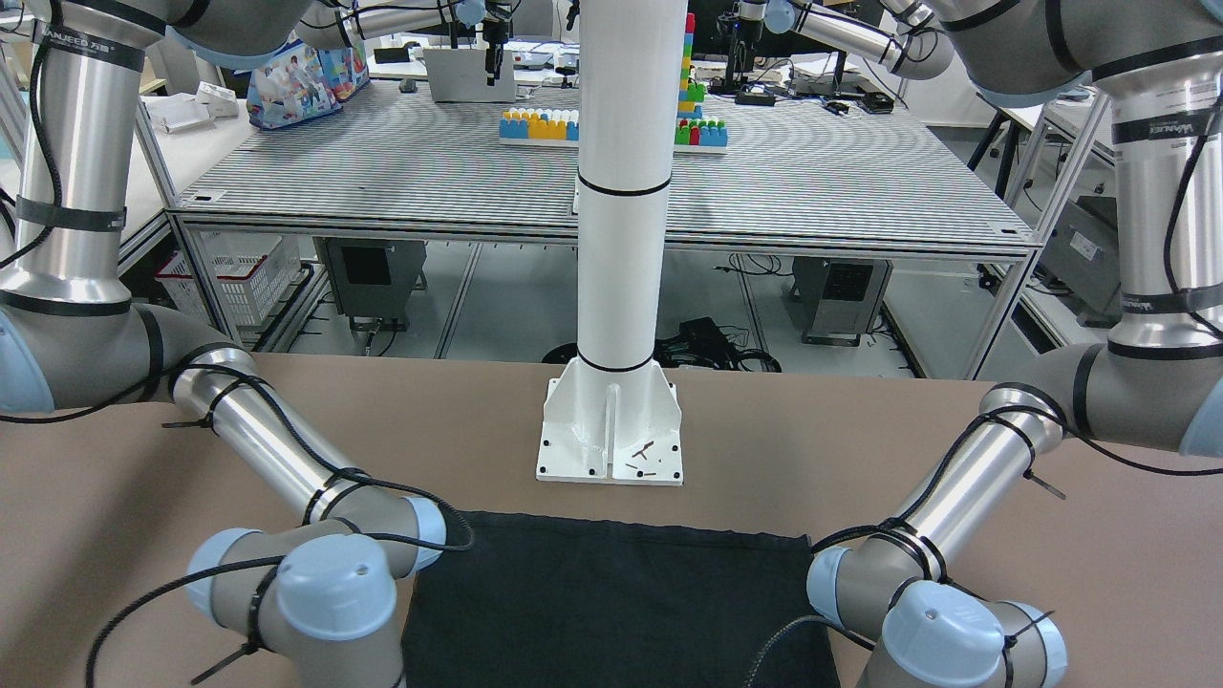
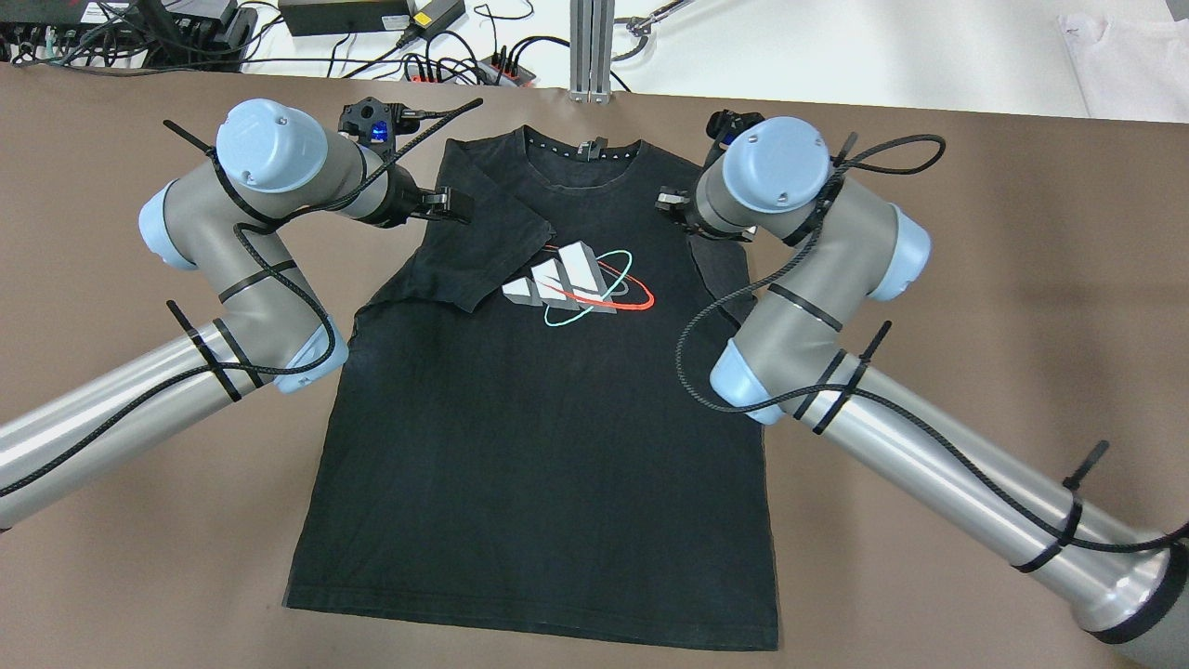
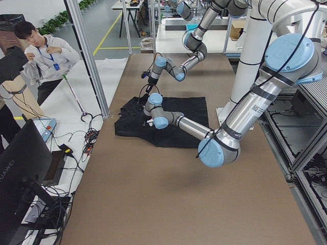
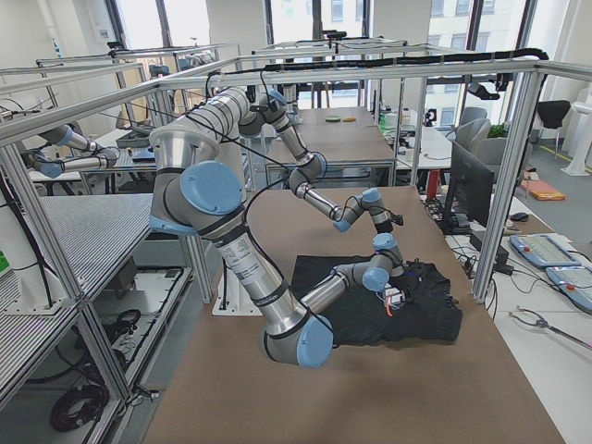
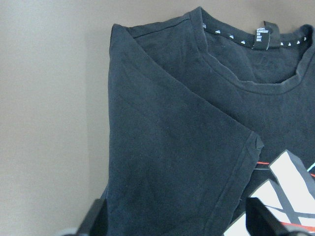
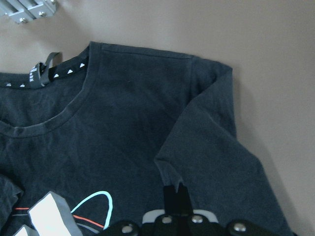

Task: Fold clothes
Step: 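Grasp the sleeve near the right gripper and fold it inward over the chest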

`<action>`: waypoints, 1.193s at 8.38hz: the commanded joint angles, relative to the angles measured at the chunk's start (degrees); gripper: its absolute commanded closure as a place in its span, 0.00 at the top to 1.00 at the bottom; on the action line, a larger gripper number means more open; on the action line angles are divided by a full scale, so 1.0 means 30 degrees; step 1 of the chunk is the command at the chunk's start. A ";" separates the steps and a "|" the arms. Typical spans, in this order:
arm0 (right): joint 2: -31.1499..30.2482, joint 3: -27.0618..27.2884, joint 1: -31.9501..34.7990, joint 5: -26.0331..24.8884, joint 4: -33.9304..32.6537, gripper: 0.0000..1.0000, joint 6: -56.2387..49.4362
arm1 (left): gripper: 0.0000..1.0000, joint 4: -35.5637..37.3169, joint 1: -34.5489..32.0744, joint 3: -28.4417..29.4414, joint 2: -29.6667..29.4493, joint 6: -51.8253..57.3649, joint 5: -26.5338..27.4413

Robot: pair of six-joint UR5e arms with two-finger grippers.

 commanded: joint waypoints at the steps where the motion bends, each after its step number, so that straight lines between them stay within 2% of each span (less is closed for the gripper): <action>1: 0.2618 -0.2580 -0.1233 -0.1722 -0.0474 0.00 0.1415 | 1.00 0.0000 -0.0012 0.0021 0.0030 0.0024 -0.0003; 3: 0.2652 -0.2818 -0.1294 -0.3099 -0.0445 0.00 0.1331 | 1.00 0.0000 -0.0012 0.0021 0.0030 0.0024 -0.0003; 4: 0.2652 -0.3082 -0.1294 -0.3221 -0.0416 0.00 0.1301 | 1.00 0.0000 -0.0012 0.0021 0.0030 0.0024 -0.0003; 5: 0.2652 -0.3084 -0.1294 -0.3222 -0.0415 0.08 0.1301 | 1.00 0.0000 -0.0012 -0.0008 0.0030 0.0024 -0.0003; 6: 0.2623 -0.3084 -0.1323 -0.3222 -0.0444 0.93 0.0982 | 1.00 0.0000 -0.0012 -0.0008 0.0030 0.0024 -0.0003; 8: 0.2885 -0.2938 -0.1353 -0.3019 -0.0474 0.94 0.0629 | 1.00 -0.0029 -0.0012 -0.0096 0.0030 0.0024 -0.0032; 10: 0.3004 -0.2588 -0.1703 -0.2901 -0.0620 0.95 0.0015 | 1.00 0.0000 -0.0041 -0.1174 0.0437 -0.0005 -0.0439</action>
